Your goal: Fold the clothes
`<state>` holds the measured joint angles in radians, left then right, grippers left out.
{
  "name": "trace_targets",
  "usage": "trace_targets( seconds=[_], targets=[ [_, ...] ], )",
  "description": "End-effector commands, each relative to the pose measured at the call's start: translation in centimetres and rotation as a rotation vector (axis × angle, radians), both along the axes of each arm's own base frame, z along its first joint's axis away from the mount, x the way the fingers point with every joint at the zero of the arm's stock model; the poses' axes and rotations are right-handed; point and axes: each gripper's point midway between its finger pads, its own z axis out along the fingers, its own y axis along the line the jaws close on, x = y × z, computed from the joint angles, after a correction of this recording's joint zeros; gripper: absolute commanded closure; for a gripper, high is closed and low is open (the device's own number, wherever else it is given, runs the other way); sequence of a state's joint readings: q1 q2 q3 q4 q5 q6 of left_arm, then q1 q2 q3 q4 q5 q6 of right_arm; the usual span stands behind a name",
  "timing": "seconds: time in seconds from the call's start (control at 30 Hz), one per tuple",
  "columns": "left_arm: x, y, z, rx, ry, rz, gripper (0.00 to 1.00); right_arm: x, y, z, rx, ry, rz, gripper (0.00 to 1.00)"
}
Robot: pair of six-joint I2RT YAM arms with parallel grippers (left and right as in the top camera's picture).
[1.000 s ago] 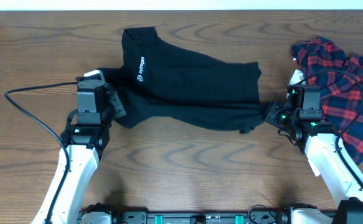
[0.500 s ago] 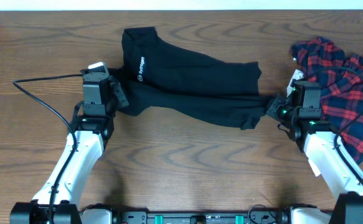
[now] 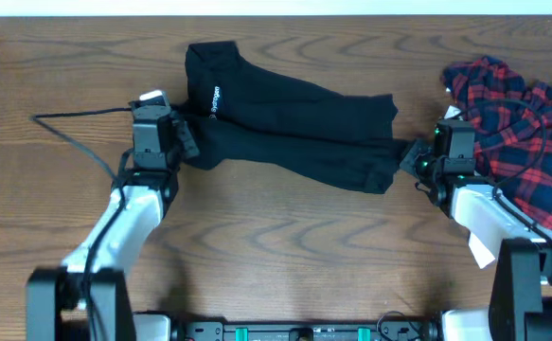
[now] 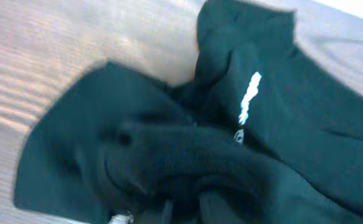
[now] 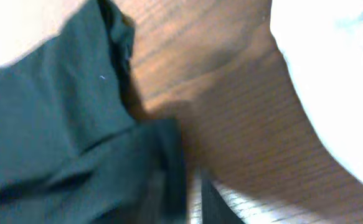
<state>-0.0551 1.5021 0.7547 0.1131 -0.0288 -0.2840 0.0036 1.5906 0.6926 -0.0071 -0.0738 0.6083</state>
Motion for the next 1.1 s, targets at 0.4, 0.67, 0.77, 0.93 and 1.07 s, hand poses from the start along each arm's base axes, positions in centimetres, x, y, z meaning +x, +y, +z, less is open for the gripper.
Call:
trace_targets(
  seconds=[0.4,0.67,0.77,0.93,1.07],
  targets=[
    [0.9,0.0,3.0,-0.005,-0.077,-0.001,0.12,-0.7,1.3,-0.2,0.045,0.025,0.064,0.01],
    [-4.4,-0.1,2.3,-0.013,0.104,-0.017,0.02,-1.8,2.9,3.3,-0.054,-0.021,0.189,0.01],
    [-7.1,-0.6,-0.3,-0.035,0.259,-0.036,0.02,-3.5,4.5,3.3,-0.104,0.016,0.289,0.01],
    [-8.3,-1.6,-1.5,-0.082,0.326,-0.077,0.02,-6.2,6.2,1.8,-0.139,0.118,0.394,0.01],
    [-6.8,-1.8,-1.0,-0.085,0.269,-0.082,0.02,-6.9,6.8,1.6,-0.105,0.143,0.419,0.01]
  ],
)
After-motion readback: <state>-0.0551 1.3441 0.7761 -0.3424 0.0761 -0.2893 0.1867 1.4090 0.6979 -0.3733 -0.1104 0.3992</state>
